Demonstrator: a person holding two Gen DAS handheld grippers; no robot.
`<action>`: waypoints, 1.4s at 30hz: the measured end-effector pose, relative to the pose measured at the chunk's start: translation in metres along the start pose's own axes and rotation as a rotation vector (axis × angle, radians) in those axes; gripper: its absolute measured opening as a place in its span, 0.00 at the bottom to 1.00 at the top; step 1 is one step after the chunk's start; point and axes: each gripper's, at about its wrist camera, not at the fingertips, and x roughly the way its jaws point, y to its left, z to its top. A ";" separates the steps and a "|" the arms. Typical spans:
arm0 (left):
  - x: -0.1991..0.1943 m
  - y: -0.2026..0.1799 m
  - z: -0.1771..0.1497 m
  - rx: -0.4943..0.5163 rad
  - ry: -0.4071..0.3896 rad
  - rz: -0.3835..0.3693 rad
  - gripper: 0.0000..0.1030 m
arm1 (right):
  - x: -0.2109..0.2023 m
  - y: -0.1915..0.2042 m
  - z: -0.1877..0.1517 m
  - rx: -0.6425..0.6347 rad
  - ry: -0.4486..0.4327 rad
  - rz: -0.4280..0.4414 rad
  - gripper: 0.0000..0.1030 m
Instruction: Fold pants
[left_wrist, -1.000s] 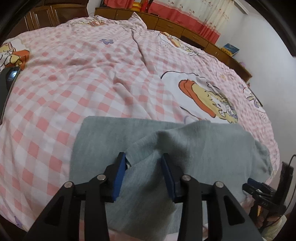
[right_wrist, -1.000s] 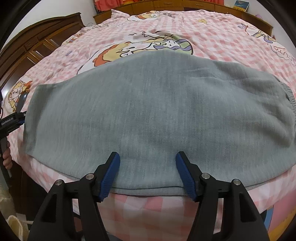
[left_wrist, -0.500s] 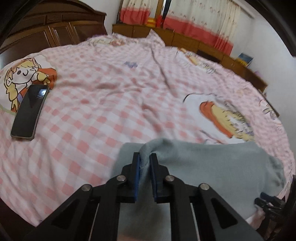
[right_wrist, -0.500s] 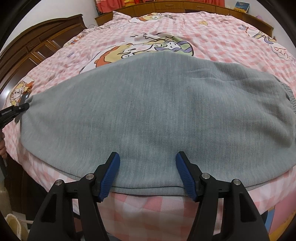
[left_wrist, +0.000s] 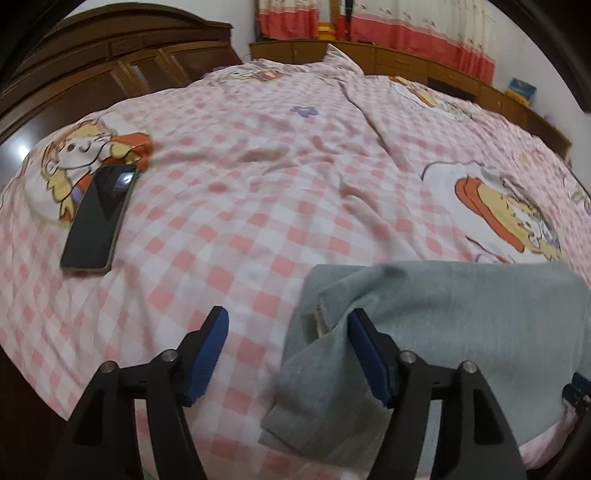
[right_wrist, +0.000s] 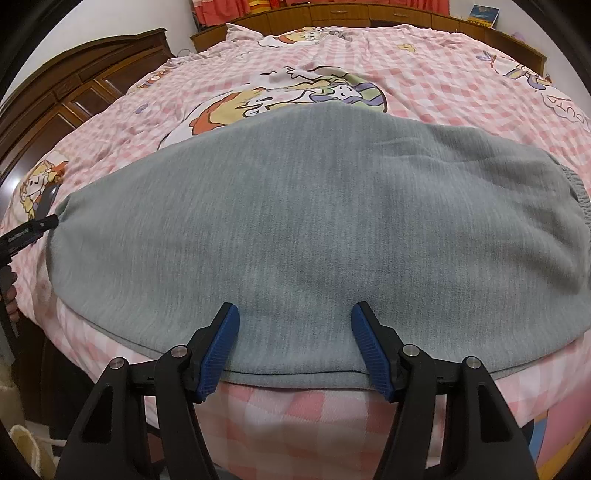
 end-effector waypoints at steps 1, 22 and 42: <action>-0.003 0.003 0.000 -0.012 -0.008 -0.013 0.69 | 0.000 0.000 0.000 0.000 0.000 0.000 0.64; -0.008 -0.013 0.030 0.039 -0.058 -0.163 0.07 | -0.001 0.003 0.000 -0.021 -0.003 -0.016 0.66; 0.002 -0.007 -0.023 0.053 0.080 -0.016 0.48 | -0.003 0.004 -0.002 -0.034 -0.010 -0.021 0.66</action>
